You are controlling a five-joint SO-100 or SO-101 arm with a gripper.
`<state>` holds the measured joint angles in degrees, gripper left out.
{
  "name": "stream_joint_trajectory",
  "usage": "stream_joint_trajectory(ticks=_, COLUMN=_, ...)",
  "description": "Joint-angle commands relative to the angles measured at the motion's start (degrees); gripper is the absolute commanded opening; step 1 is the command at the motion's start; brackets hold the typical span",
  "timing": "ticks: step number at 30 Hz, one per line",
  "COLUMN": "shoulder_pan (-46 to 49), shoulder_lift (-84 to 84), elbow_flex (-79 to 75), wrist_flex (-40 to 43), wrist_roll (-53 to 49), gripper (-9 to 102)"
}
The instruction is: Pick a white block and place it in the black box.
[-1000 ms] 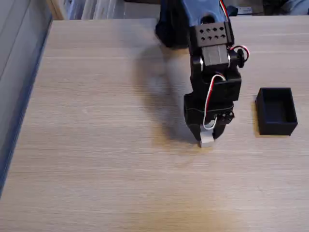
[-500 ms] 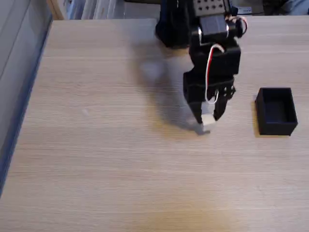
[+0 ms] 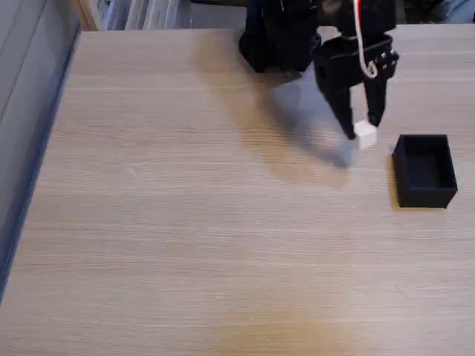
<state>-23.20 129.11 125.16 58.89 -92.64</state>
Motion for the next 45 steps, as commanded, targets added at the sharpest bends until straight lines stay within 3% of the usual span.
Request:
stream_joint_trajectory(ticks=1, shoulder_pan=-4.92, shoulder_lift=2.37, elbow_flex=-2.37, wrist_flex=0.79, wrist_roll=0.7, gripper=0)
stream_joint_trajectory(ticks=11, shoulder_pan=-15.64, shoulder_lift=-11.07, elbow_flex=-16.52, wrist_flex=1.23, wrist_roll=5.36, gripper=0)
stream_joint_trajectory(ticks=28, shoulder_pan=-12.13, shoulder_lift=-26.72, elbow_flex=-24.79, wrist_flex=-2.99, wrist_roll=7.91, gripper=2)
stream_joint_trajectory(ticks=31, shoulder_pan=-11.51, shoulder_lift=-27.07, elbow_flex=-24.26, wrist_flex=-3.16, wrist_roll=8.35, gripper=5)
stream_joint_trajectory(ticks=36, shoulder_pan=-11.07, shoulder_lift=-27.07, elbow_flex=-24.08, wrist_flex=-2.2, wrist_roll=8.61, gripper=27)
stream_joint_trajectory(ticks=38, shoulder_pan=-10.99, shoulder_lift=-26.98, elbow_flex=-24.35, wrist_flex=-1.93, wrist_roll=8.35, gripper=29)
stream_joint_trajectory(ticks=40, shoulder_pan=-10.63, shoulder_lift=-26.54, elbow_flex=-24.52, wrist_flex=-1.76, wrist_roll=8.17, gripper=28)
stream_joint_trajectory(ticks=44, shoulder_pan=-9.4, shoulder_lift=-23.12, elbow_flex=-22.85, wrist_flex=-2.11, wrist_roll=10.46, gripper=2)
stream_joint_trajectory(ticks=45, shoulder_pan=-8.88, shoulder_lift=-21.71, elbow_flex=-21.8, wrist_flex=-2.11, wrist_roll=10.81, gripper=0)
